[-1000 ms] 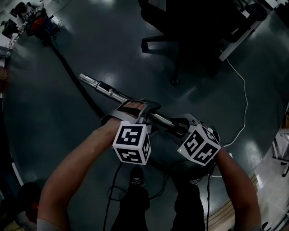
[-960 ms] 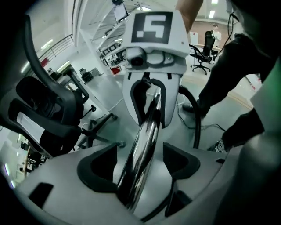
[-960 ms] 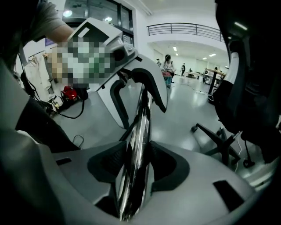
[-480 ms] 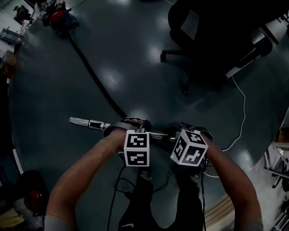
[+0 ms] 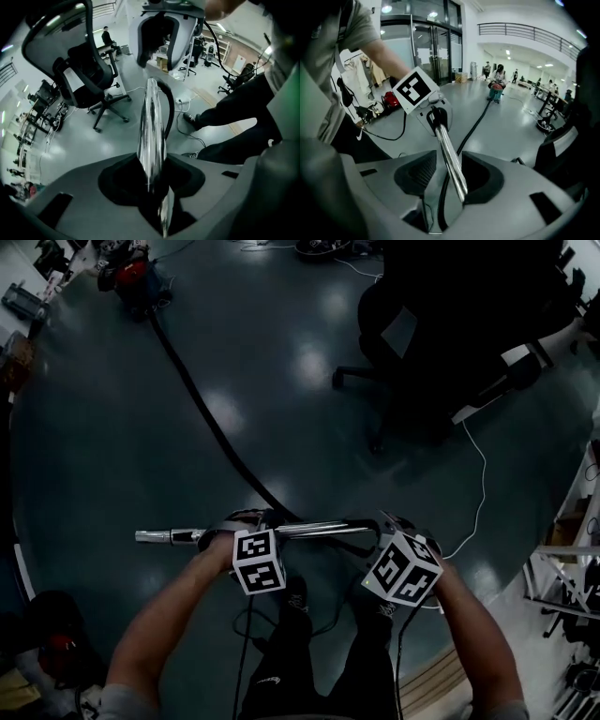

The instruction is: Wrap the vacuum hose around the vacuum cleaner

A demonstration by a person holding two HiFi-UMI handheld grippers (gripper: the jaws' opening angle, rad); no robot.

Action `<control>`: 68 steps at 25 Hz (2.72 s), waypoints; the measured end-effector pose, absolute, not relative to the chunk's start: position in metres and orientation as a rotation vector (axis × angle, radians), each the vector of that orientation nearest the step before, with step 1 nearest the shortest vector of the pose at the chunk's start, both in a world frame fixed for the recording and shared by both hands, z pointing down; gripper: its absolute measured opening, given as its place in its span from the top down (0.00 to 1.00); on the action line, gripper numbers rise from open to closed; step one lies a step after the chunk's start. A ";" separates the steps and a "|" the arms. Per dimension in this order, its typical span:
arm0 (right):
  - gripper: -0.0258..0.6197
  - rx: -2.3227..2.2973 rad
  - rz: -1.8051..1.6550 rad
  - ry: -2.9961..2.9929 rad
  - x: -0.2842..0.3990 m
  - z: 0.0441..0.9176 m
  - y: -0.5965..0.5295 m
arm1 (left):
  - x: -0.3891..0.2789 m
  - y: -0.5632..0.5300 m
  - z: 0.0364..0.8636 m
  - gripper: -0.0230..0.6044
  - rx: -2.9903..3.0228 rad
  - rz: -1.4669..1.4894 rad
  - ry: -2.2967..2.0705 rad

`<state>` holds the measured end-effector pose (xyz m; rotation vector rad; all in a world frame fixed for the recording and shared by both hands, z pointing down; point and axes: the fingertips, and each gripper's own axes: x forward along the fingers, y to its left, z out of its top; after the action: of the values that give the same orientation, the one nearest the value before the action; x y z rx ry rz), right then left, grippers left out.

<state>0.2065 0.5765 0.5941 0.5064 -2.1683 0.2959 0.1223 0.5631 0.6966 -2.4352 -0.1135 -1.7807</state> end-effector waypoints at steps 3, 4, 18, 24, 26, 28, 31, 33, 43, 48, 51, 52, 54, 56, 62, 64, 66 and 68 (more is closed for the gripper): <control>0.72 0.659 0.384 -2.167 0.206 0.552 0.593 | 0.093 0.566 0.667 0.70 -2.540 -1.771 0.019; 0.72 0.705 0.437 -2.169 0.204 0.542 0.601 | 0.085 0.565 0.656 0.70 -2.569 -1.761 0.068; 0.72 0.945 0.675 -2.365 0.175 0.427 0.577 | 0.036 0.527 0.515 0.70 -2.796 -1.548 0.813; 0.72 0.863 0.785 -2.529 0.169 0.385 0.520 | 0.038 0.507 0.457 0.70 -2.831 -1.460 1.110; 0.72 0.805 0.825 -2.574 0.164 0.374 0.507 | 0.040 0.504 0.439 0.70 -2.827 -1.439 1.203; 0.72 0.749 0.849 -2.630 0.158 0.362 0.495 | 0.042 0.499 0.422 0.70 -2.807 -1.417 1.296; 0.72 0.669 0.908 -2.713 0.147 0.341 0.473 | 0.046 0.489 0.401 0.70 -2.773 -1.369 1.429; 0.72 0.591 0.967 -2.758 0.135 0.330 0.462 | 0.044 0.483 0.391 0.70 -2.760 -1.338 1.506; 0.54 0.393 1.272 -2.826 0.024 0.308 0.423 | 0.000 0.452 0.364 0.70 -2.780 -1.147 1.736; 0.55 0.456 1.378 -2.812 -0.044 0.316 0.396 | -0.030 0.438 0.369 0.70 -2.877 -1.031 1.705; 0.55 0.468 1.399 -2.849 -0.078 0.316 0.378 | -0.051 0.423 0.367 0.70 -2.918 -0.989 1.647; 0.55 0.489 1.389 -2.860 -0.088 0.316 0.372 | -0.058 0.418 0.367 0.70 -2.928 -0.980 1.623; 0.60 0.563 1.359 -2.873 -0.108 0.316 0.359 | -0.073 0.408 0.367 0.70 -2.948 -0.952 1.577; 0.72 0.642 1.352 -2.869 -0.123 0.317 0.345 | -0.088 0.398 0.367 0.70 -2.967 -0.928 1.540; 0.73 0.737 1.303 -2.814 -0.160 0.327 0.329 | -0.129 0.382 0.377 0.70 -2.970 -0.903 1.438; 0.73 0.757 1.294 -2.796 -0.170 0.330 0.325 | -0.139 0.380 0.378 0.70 -2.996 -0.899 1.370; 0.73 0.791 1.291 -2.775 -0.175 0.333 0.318 | -0.151 0.382 0.378 0.55 -3.061 -0.905 1.287; 0.73 0.843 1.272 -2.749 -0.175 0.336 0.308 | -0.172 0.385 0.380 0.49 -3.076 -0.953 1.257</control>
<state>-0.1751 0.3075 0.3364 0.8431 -2.7486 1.2724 -0.1725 0.3846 0.3800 -3.0761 1.2571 -0.9526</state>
